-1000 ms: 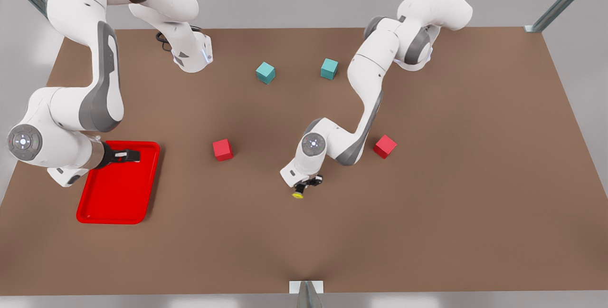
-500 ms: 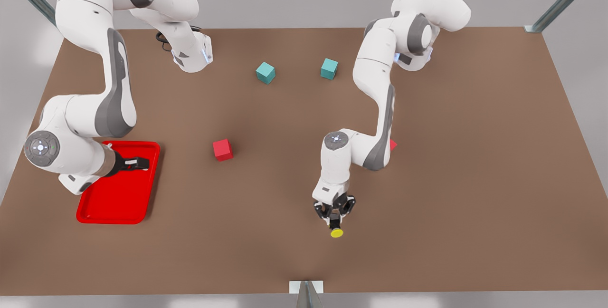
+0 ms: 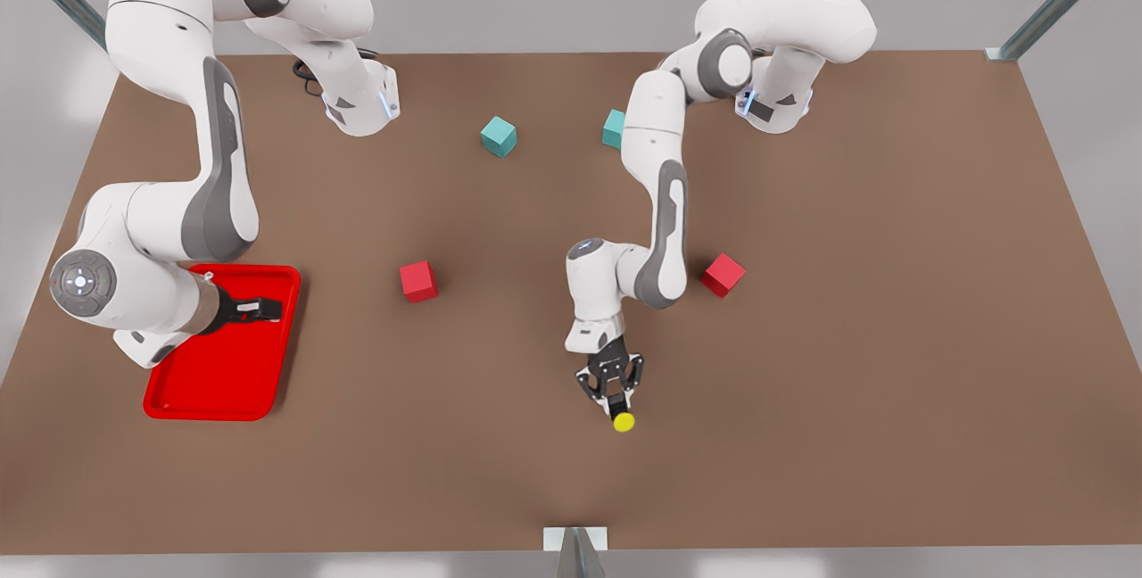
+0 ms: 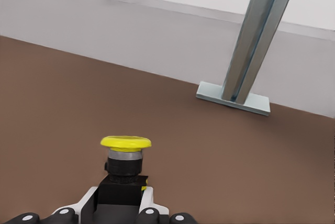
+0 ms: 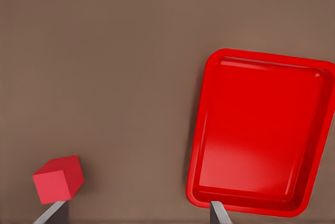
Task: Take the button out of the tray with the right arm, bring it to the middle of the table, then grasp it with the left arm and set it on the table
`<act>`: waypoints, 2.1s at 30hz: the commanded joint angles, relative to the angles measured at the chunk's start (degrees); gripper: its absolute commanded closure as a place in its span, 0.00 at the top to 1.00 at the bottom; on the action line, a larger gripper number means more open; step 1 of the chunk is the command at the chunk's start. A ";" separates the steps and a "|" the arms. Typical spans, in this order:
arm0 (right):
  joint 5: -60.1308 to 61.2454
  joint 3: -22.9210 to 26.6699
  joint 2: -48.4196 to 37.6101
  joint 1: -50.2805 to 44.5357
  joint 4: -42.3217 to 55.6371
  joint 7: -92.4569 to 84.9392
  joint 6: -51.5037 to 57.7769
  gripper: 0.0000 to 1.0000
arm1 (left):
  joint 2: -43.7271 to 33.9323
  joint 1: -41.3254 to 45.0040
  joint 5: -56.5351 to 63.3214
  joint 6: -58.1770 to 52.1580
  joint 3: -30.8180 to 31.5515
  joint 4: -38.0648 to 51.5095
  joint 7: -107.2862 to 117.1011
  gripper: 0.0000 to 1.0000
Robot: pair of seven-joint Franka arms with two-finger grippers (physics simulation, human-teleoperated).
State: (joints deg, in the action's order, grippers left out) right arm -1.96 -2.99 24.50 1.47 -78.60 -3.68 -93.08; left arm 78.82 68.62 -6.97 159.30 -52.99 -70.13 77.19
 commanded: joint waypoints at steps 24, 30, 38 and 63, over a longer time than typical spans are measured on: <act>0.03 0.00 0.55 -0.16 -0.06 0.26 -0.17 1.00 | 4.15 3.10 11.27 5.84 -3.70 -2.38 27.67 0.49; 0.65 0.00 0.38 0.02 0.12 0.96 -0.08 1.00 | 4.59 3.27 12.76 5.67 -3.70 -2.47 27.67 0.49; 0.55 -0.35 -2.88 0.81 -0.41 4.73 -0.16 1.00 | 4.59 3.53 14.79 5.40 -3.79 -2.47 27.67 0.50; 0.65 -0.44 -2.17 0.81 0.82 6.85 0.89 1.00 | 4.94 3.53 18.92 4.70 -4.40 -2.82 27.75 1.00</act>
State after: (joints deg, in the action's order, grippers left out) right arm -1.35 -3.43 22.40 2.27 -77.82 1.44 -92.63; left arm 83.86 72.15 11.84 164.32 -57.37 -72.98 104.15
